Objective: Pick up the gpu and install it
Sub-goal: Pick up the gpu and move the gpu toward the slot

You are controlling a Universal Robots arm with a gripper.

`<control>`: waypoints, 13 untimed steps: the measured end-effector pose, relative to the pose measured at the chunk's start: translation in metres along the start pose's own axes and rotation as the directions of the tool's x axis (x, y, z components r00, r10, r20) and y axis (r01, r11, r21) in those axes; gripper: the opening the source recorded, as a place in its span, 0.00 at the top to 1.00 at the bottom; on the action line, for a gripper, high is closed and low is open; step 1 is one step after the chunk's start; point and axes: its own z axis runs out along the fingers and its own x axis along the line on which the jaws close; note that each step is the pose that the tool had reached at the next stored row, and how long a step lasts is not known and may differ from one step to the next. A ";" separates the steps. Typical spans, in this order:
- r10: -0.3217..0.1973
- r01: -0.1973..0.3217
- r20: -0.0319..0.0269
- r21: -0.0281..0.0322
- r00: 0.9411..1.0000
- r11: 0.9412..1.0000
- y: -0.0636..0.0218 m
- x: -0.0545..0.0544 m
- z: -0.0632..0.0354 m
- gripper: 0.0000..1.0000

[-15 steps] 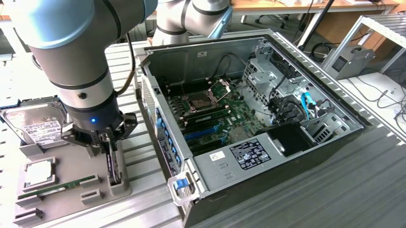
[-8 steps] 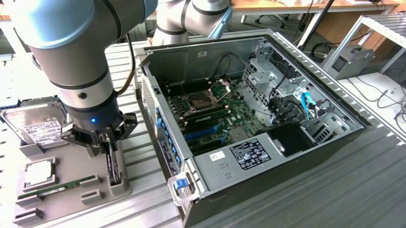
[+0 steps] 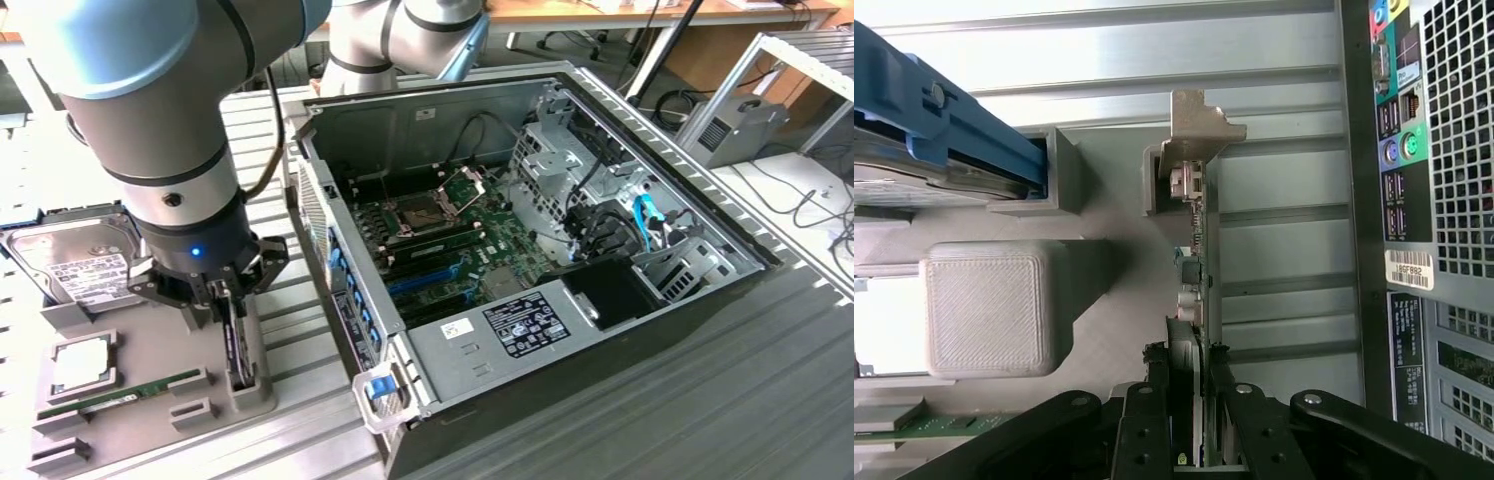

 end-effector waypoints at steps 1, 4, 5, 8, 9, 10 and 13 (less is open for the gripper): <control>0.000 0.000 0.000 0.000 1.000 1.000 0.0000 0.000 -0.0004 0.74; 0.000 0.000 0.000 0.000 1.000 1.000 0.0001 0.000 -0.0015 0.74; 0.000 0.000 0.000 0.000 1.000 1.000 0.0001 0.000 -0.0020 0.74; 0.000 0.000 0.000 0.000 1.000 1.000 0.0002 0.000 -0.0035 0.74; 0.000 0.000 0.000 0.000 1.000 1.000 0.0002 0.000 -0.0040 0.74; 0.000 0.000 0.000 0.000 1.000 1.000 0.0002 0.000 -0.0045 0.74; 0.000 0.000 0.000 0.000 1.000 1.000 0.0003 0.000 -0.0059 0.74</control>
